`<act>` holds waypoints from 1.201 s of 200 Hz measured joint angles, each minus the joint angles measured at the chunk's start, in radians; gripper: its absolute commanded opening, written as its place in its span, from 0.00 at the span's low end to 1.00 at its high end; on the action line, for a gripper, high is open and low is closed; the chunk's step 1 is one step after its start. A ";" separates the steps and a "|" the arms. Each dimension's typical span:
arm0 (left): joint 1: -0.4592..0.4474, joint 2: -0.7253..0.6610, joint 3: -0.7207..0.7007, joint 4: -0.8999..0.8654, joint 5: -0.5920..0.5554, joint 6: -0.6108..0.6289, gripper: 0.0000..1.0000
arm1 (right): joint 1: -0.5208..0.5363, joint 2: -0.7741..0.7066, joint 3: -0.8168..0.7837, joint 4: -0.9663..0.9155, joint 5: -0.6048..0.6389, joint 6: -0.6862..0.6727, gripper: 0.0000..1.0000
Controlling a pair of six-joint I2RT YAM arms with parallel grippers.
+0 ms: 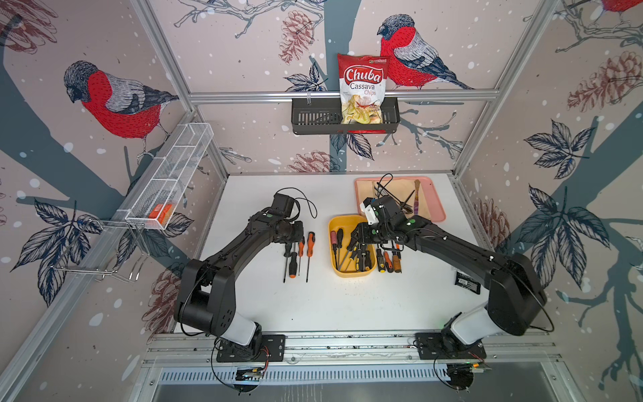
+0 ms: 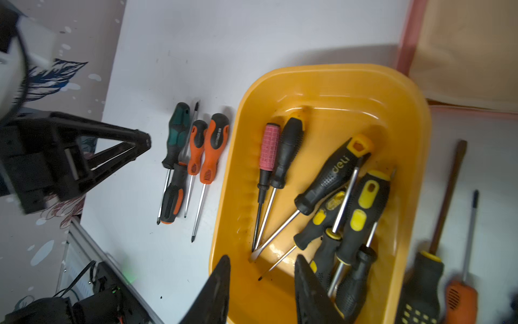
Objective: Take out the screwdriver from the storage box
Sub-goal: Place the screwdriver at the center of the board, then pick up the screwdriver from the storage box.
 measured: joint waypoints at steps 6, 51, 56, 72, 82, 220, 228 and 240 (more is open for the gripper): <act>-0.014 -0.005 0.002 0.004 0.011 -0.011 0.42 | -0.001 0.010 0.011 -0.021 0.010 0.016 0.39; -0.101 -0.033 0.001 0.062 0.103 -0.062 0.43 | 0.000 0.078 0.050 -0.139 0.135 0.071 0.38; -0.108 -0.036 -0.002 0.071 0.114 -0.070 0.43 | 0.002 0.084 0.052 -0.147 0.148 0.071 0.38; -0.128 -0.049 -0.016 0.101 0.149 -0.076 0.43 | 0.008 0.103 0.057 -0.163 0.172 0.090 0.38; -0.140 -0.055 -0.025 0.120 0.171 -0.092 0.43 | 0.012 0.116 0.061 -0.171 0.187 0.097 0.38; -0.177 -0.085 -0.098 0.211 0.271 -0.123 0.43 | 0.040 0.281 0.111 -0.160 0.282 0.202 0.40; -0.177 -0.085 -0.098 0.211 0.271 -0.122 0.43 | 0.039 0.288 0.111 -0.154 0.282 0.205 0.40; -0.177 -0.085 -0.098 0.213 0.270 -0.119 0.43 | 0.039 0.300 0.112 -0.144 0.282 0.206 0.40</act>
